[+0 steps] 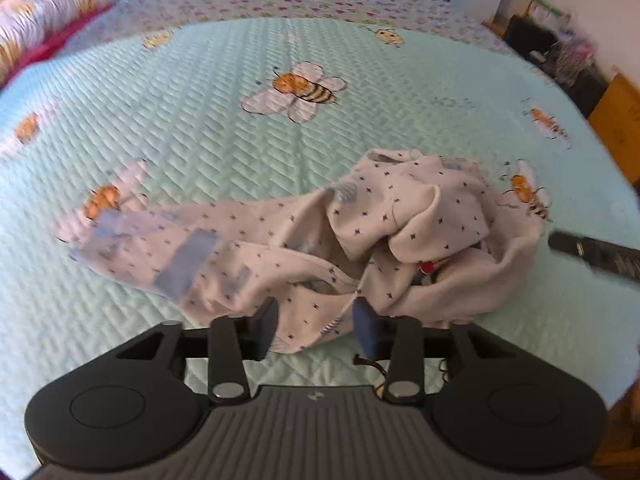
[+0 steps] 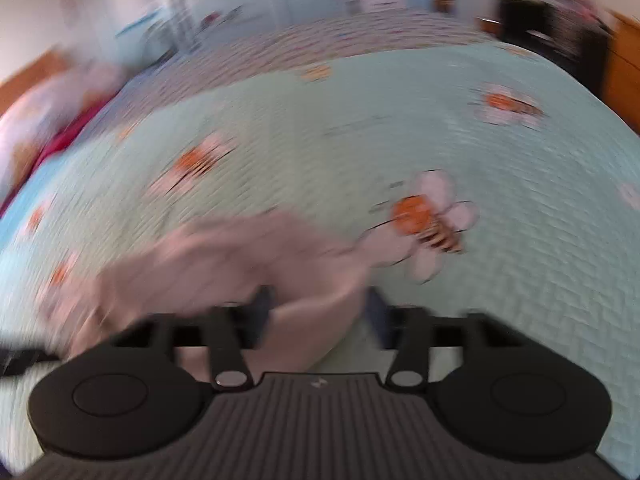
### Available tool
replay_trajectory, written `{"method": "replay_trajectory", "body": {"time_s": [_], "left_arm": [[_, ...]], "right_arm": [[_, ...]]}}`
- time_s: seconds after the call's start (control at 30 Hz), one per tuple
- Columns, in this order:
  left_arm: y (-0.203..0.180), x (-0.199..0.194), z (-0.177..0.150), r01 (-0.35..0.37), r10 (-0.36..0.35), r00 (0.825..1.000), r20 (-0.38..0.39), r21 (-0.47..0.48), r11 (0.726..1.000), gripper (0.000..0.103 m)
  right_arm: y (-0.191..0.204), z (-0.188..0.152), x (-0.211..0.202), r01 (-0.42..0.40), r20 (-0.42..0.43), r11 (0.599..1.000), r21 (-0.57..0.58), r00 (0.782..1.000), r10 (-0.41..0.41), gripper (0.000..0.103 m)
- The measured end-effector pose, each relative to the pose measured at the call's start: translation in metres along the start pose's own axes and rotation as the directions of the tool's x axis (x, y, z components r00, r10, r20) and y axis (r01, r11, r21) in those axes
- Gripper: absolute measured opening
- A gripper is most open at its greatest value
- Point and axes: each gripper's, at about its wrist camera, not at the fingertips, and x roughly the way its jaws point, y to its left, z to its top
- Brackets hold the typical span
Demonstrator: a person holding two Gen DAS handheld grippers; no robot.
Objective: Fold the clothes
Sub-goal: 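Open both grippers and release the partly spread romper onto the quilt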
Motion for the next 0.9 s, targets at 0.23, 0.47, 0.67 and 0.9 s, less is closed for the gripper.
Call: {"method": "replay_trajectory", "body": {"time_s": [0.23, 0.47, 0.67, 0.9], "left_arm": [[-0.004, 0.000, -0.004, -0.158, 0.147, 0.980, -0.133, -0.071, 0.985, 0.056], [-0.007, 0.000, -0.019, -0.130, 0.095, 0.973, -0.212, -0.156, 0.979, 0.056], [-0.019, -0.004, -0.027, -0.132, 0.099, 0.973, -0.209, -0.154, 0.979, 0.056], [-0.025, -0.013, -0.030, -0.138, 0.108, 0.974, -0.197, -0.147, 0.979, 0.056]], "right_arm": [[0.067, -0.007, -0.027, 0.058, -0.101, 0.982, -0.182, 0.992, -0.077, 0.082], [0.089, -0.008, -0.039, 0.027, -0.167, 0.974, -0.227, 0.984, -0.066, 0.082], [0.090, -0.015, -0.049, 0.023, -0.175, 0.970, -0.241, 0.982, -0.067, 0.082], [0.081, -0.017, -0.057, 0.011, -0.178, 0.977, -0.212, 0.983, -0.050, 0.082]]}}
